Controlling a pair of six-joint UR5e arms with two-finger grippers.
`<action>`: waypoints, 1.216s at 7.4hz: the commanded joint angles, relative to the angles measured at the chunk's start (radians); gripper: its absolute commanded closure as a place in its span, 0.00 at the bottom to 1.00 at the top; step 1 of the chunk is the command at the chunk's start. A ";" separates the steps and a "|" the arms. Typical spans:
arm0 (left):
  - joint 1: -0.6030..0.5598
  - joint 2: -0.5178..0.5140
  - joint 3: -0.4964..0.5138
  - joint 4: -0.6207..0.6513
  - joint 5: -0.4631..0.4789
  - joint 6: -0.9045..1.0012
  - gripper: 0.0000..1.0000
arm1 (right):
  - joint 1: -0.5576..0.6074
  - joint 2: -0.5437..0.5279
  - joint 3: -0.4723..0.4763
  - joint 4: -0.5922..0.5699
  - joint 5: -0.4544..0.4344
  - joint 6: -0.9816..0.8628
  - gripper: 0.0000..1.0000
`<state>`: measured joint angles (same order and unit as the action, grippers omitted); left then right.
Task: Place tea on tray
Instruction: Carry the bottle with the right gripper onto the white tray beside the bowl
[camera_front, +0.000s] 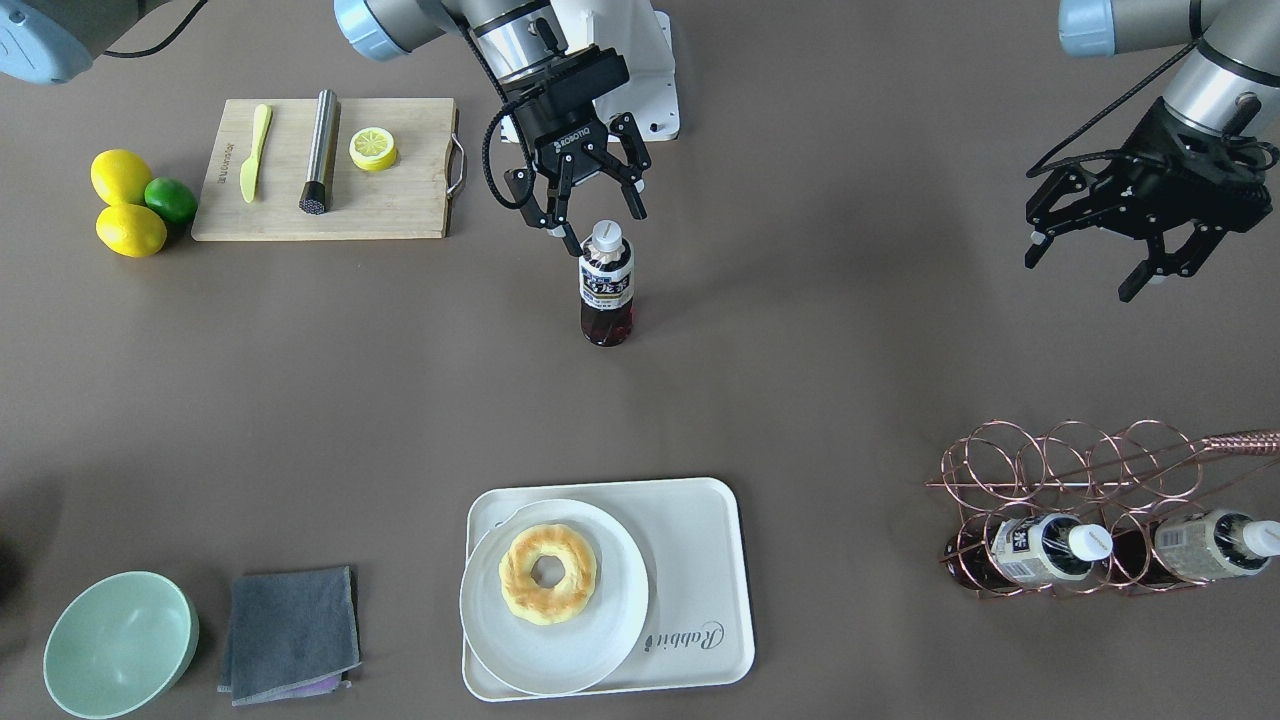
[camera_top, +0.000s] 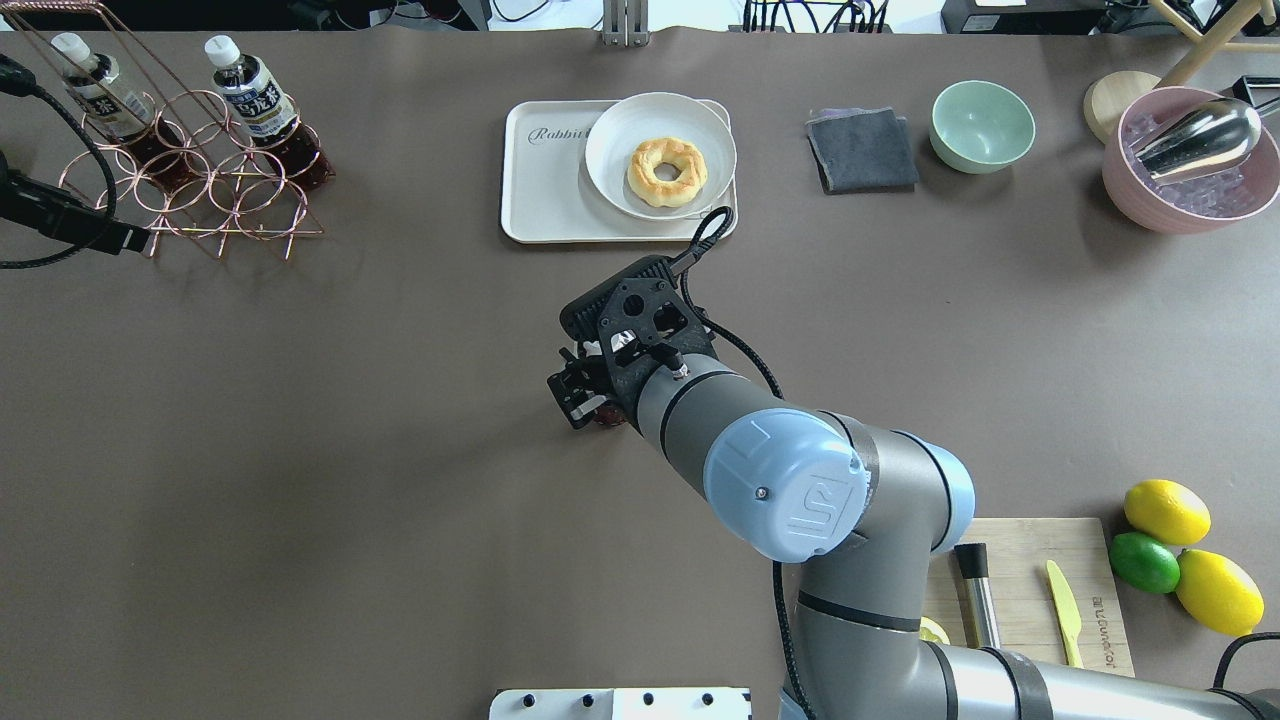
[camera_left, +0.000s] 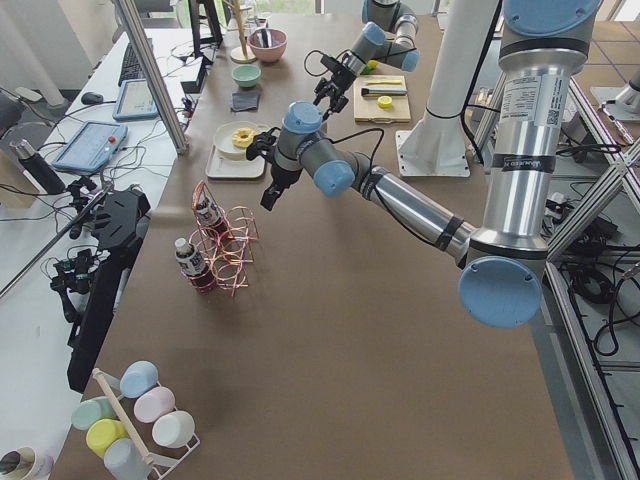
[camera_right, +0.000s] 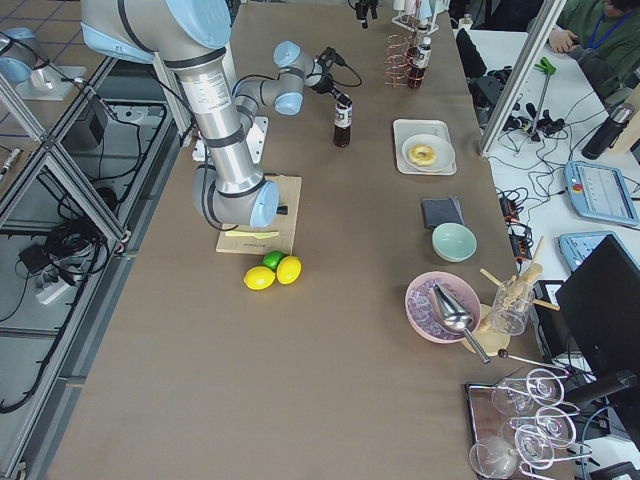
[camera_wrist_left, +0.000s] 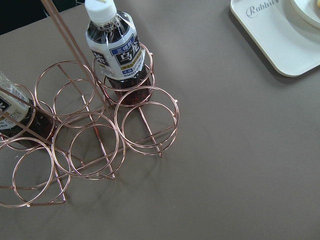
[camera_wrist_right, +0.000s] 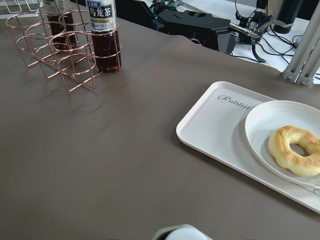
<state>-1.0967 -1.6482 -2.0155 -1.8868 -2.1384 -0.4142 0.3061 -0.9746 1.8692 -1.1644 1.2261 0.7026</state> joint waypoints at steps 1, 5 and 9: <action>0.001 -0.004 0.001 0.000 0.000 0.000 0.02 | 0.004 0.008 0.001 0.000 0.001 0.002 0.86; 0.001 -0.004 0.000 0.000 0.000 0.000 0.02 | 0.057 0.069 0.001 -0.009 0.007 0.003 1.00; -0.041 0.013 0.023 0.049 -0.088 -0.012 0.01 | 0.226 0.279 -0.263 -0.011 0.101 0.102 1.00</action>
<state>-1.0988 -1.6453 -2.0147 -1.8783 -2.1582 -0.4204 0.4719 -0.8158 1.7690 -1.1777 1.3011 0.7548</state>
